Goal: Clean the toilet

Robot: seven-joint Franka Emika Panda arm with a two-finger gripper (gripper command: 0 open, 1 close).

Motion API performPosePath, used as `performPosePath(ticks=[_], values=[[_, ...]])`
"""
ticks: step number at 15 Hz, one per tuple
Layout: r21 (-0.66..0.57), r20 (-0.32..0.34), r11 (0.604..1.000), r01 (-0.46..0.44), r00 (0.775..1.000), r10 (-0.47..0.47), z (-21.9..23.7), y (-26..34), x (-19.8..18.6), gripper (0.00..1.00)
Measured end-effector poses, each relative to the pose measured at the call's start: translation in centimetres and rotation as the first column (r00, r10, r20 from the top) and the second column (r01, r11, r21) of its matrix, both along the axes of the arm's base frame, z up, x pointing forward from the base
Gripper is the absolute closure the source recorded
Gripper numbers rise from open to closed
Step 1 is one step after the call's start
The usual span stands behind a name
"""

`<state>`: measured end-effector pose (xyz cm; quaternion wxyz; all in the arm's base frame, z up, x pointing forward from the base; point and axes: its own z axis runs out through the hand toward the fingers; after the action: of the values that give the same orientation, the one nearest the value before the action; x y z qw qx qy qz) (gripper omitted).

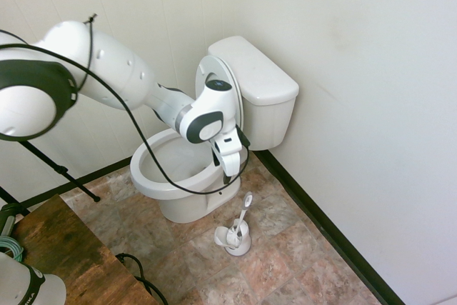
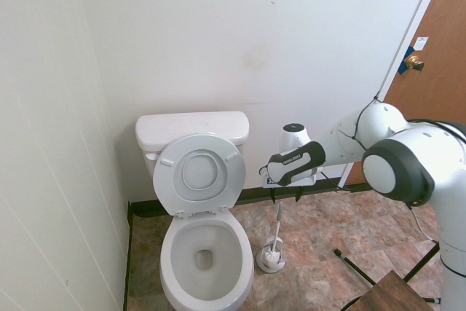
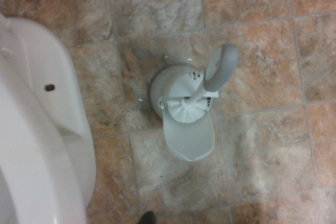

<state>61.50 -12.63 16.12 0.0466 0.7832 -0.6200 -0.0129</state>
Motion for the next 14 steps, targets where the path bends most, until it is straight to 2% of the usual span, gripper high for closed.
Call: performPosePath(ticks=[6,10,14], values=[[0.083,-0.018,0.995,0.052,0.999,-0.051,-7.7,-5.4,2.8,0.00],[0.128,-0.005,0.989,0.075,0.997,-0.075,-10.3,-5.5,5.2,0.00],[0.122,-0.016,0.989,0.085,0.996,-0.083,-11.6,-6.3,5.1,0.00]])
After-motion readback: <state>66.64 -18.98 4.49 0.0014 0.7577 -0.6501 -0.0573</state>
